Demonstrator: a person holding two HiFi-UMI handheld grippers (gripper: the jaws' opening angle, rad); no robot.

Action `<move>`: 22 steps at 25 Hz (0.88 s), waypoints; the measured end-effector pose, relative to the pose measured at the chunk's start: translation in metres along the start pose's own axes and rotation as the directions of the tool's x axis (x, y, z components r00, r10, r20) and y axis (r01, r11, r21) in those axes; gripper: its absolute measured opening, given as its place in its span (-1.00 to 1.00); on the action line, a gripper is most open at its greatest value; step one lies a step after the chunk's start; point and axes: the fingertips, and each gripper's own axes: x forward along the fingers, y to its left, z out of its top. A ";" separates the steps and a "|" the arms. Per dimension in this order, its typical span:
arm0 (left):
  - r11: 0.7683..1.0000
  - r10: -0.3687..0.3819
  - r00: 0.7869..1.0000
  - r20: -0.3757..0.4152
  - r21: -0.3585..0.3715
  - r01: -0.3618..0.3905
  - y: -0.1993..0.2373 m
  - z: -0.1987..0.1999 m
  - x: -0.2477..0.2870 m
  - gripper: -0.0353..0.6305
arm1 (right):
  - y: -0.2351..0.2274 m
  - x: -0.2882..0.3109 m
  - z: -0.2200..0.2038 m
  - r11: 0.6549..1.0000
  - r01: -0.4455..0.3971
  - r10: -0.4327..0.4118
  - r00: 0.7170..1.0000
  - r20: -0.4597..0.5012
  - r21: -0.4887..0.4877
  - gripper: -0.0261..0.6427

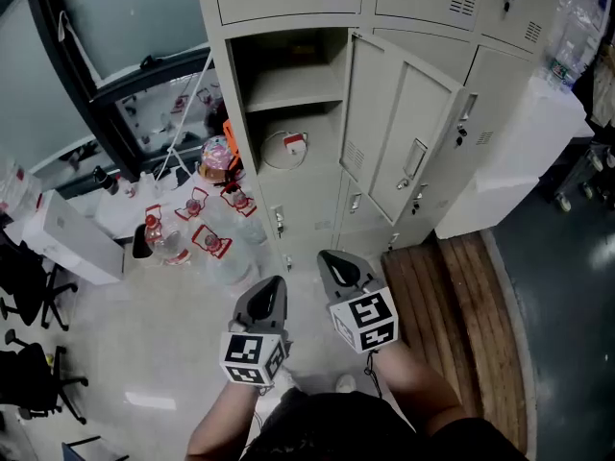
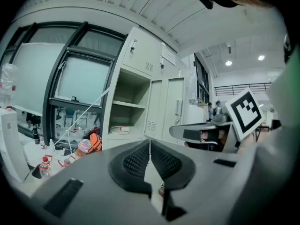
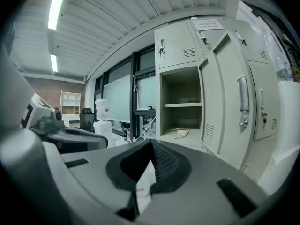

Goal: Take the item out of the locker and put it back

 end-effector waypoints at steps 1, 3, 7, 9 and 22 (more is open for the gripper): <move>1.000 0.004 1.000 0.001 0.002 -0.004 -0.005 0.000 -0.001 -0.86 | -0.001 -0.004 -0.001 1.000 -0.006 0.006 1.000 0.002 0.003 -0.92; 1.000 0.013 1.000 0.003 0.006 -0.013 -0.014 -0.001 -0.003 -0.86 | -0.004 -0.010 -0.002 1.000 -0.019 0.019 1.000 0.007 0.007 -0.92; 0.999 0.033 0.999 0.001 0.016 -0.033 -0.028 -0.005 -0.006 -0.86 | -0.005 -0.019 -0.004 0.999 -0.049 0.049 0.999 0.015 0.002 -0.92; 0.999 0.041 0.999 0.003 0.015 -0.041 -0.034 -0.007 -0.006 -0.86 | -0.006 -0.023 -0.004 0.998 -0.061 0.061 0.998 0.020 0.000 -0.92; 0.998 0.062 0.998 0.013 -0.003 -0.062 -0.064 -0.010 -0.005 -0.86 | -0.019 -0.043 -0.010 0.995 -0.093 0.093 0.996 0.015 -0.023 -0.92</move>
